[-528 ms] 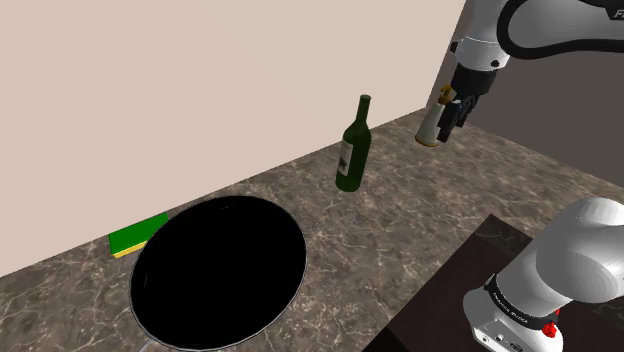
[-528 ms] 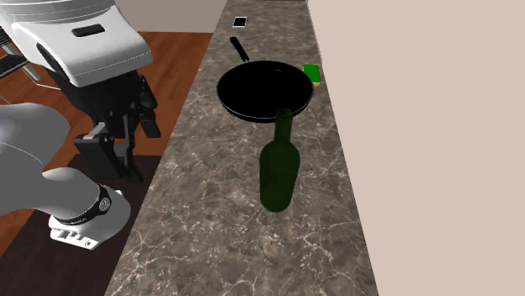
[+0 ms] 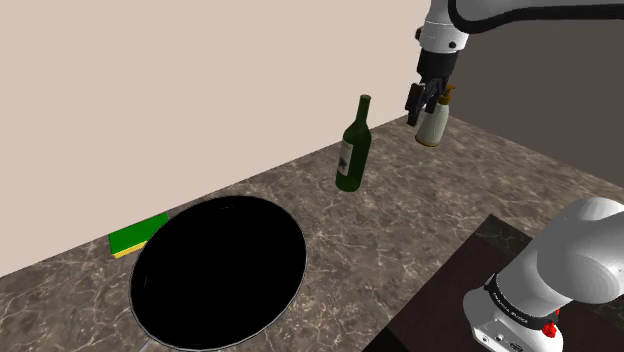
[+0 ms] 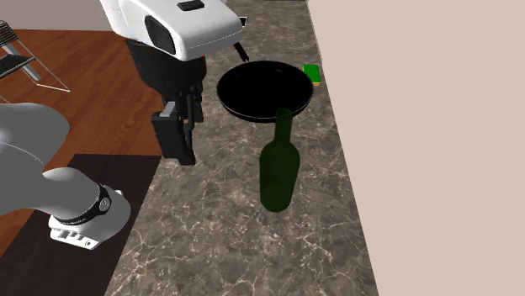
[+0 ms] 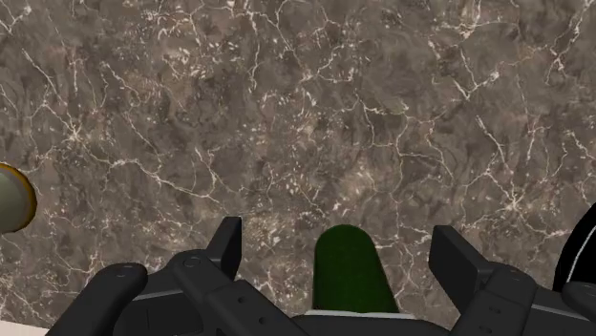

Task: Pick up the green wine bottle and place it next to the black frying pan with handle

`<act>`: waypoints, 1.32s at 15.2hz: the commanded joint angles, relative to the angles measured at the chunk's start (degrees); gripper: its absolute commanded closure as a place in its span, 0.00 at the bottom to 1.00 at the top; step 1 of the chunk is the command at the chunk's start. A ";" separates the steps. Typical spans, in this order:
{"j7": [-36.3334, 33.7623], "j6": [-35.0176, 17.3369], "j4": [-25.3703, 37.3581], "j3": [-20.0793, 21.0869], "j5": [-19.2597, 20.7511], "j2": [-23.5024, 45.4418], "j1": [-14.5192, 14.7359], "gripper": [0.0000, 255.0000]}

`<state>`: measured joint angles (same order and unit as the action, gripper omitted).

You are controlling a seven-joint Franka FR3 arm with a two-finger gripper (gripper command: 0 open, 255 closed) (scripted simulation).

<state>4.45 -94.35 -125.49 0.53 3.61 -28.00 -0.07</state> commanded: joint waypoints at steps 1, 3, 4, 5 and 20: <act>-0.76 0.74 5.03 0.50 -0.72 5.07 0.30 0.00; -1.42 1.78 10.36 0.91 -1.32 10.08 0.55 0.00; -1.73 2.41 13.15 1.10 -1.59 12.60 0.67 0.00; -2.05 3.13 16.03 1.28 -1.85 15.13 0.78 0.00; -3.77 2.62 26.89 2.15 -3.10 28.48 1.43 0.00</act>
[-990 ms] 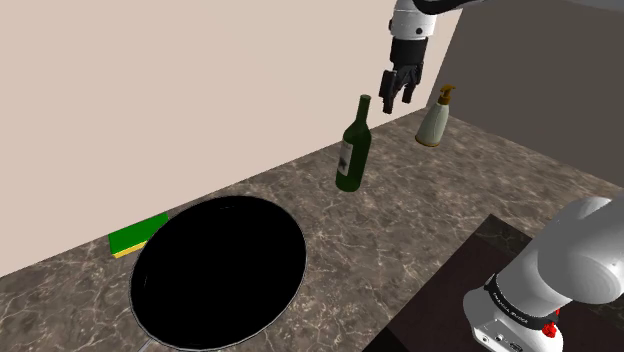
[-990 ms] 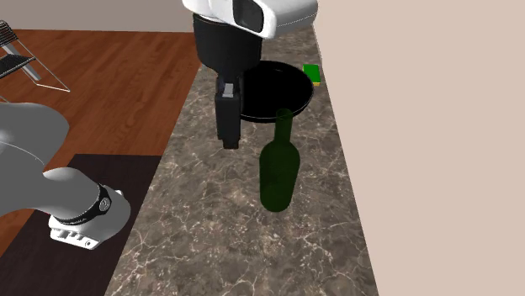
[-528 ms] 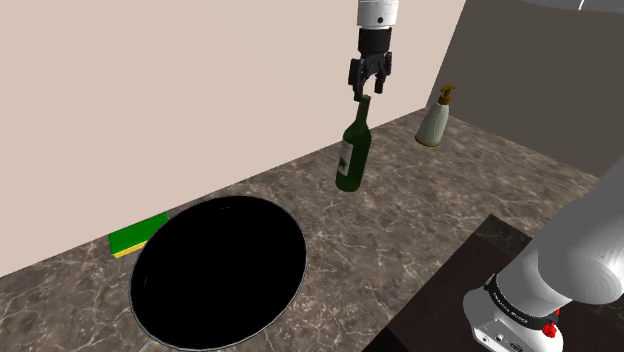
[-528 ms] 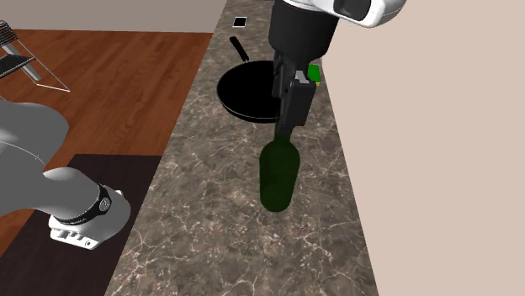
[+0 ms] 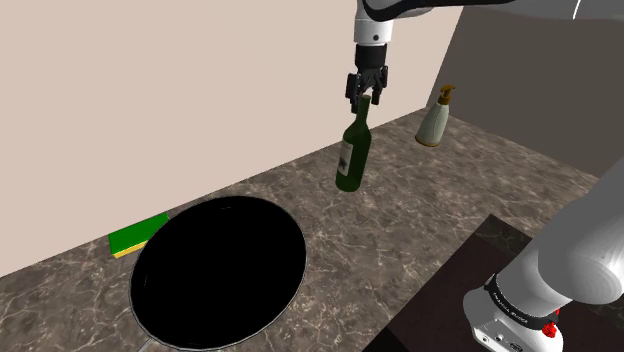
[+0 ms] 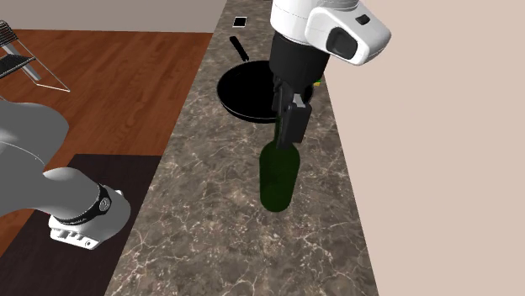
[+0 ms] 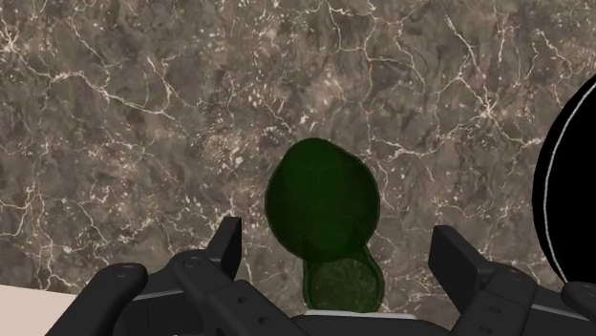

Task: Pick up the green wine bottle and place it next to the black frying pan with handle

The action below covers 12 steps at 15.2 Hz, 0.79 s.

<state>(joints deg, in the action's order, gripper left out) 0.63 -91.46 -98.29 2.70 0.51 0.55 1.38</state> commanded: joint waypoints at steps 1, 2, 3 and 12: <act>0.05 -0.28 -0.31 -0.02 0.00 -0.07 -0.02 0.00; 0.05 -0.28 -0.31 -0.02 0.00 -0.07 -0.02 0.00; 0.05 -0.28 -0.31 -0.02 0.00 -0.07 -0.02 0.00; 0.04 -0.26 -0.29 -0.02 0.00 -0.06 -0.02 1.00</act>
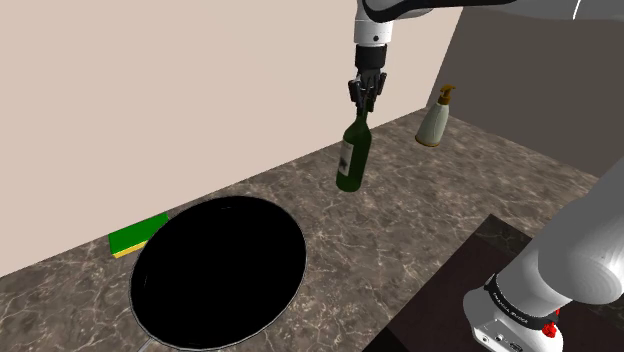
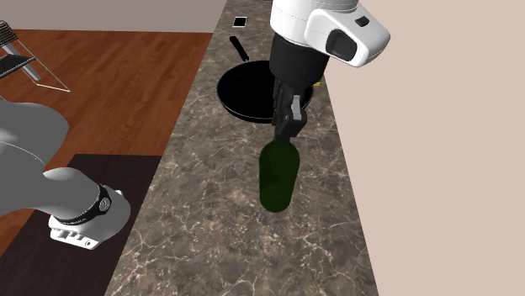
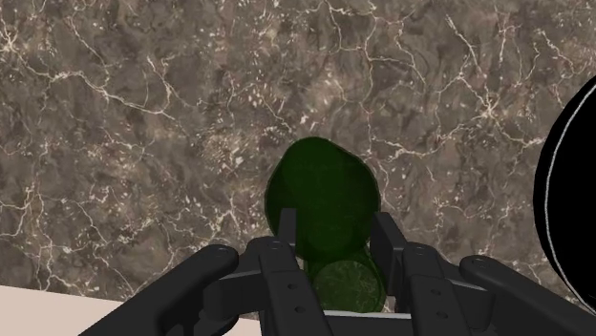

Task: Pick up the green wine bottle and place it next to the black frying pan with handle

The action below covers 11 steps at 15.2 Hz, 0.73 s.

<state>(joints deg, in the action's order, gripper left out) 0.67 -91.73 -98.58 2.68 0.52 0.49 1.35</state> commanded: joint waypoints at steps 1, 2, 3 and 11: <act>0.00 0.00 0.00 0.00 0.00 0.00 0.00 1.00; 0.00 0.00 0.00 0.00 0.00 0.00 0.00 1.00; 0.00 0.00 0.00 0.00 0.00 0.00 0.00 1.00; 0.02 5.57 6.27 0.02 0.03 0.70 0.02 1.00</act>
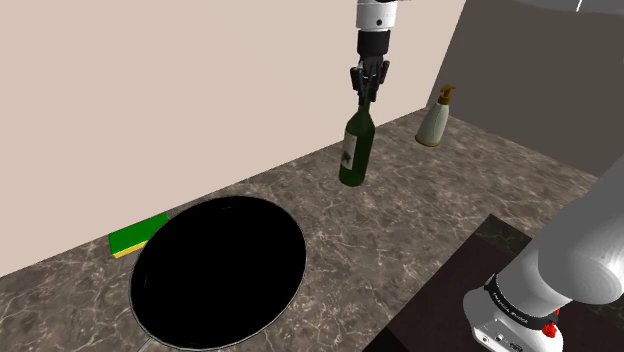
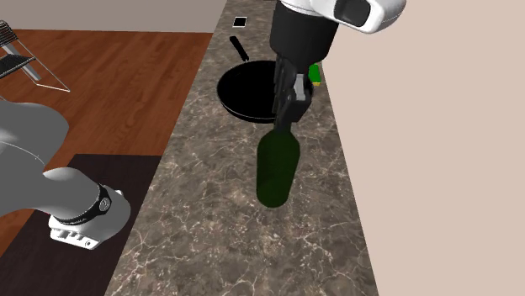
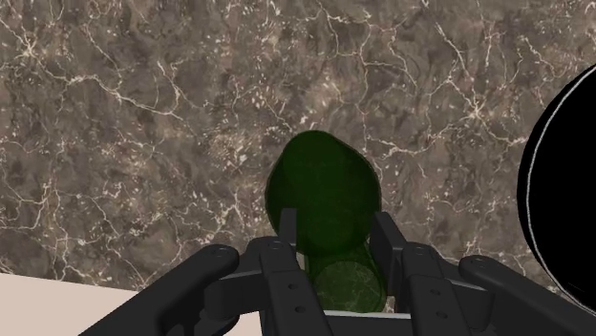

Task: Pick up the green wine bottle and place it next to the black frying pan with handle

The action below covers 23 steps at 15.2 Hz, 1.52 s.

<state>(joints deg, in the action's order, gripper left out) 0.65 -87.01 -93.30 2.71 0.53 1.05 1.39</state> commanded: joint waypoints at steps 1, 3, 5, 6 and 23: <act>0.05 1.67 1.97 -0.01 0.02 0.30 -0.01 1.00; 0.05 3.32 3.99 0.00 0.04 0.67 0.00 1.00; 0.04 5.00 6.11 0.00 0.06 1.11 0.01 1.00; 0.04 5.86 7.20 0.01 0.07 1.35 0.01 1.00; -6.38 13.01 8.29 3.01 -1.24 -4.73 3.27 1.00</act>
<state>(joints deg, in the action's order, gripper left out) -4.52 -73.33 -82.18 5.17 -0.35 -1.49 4.11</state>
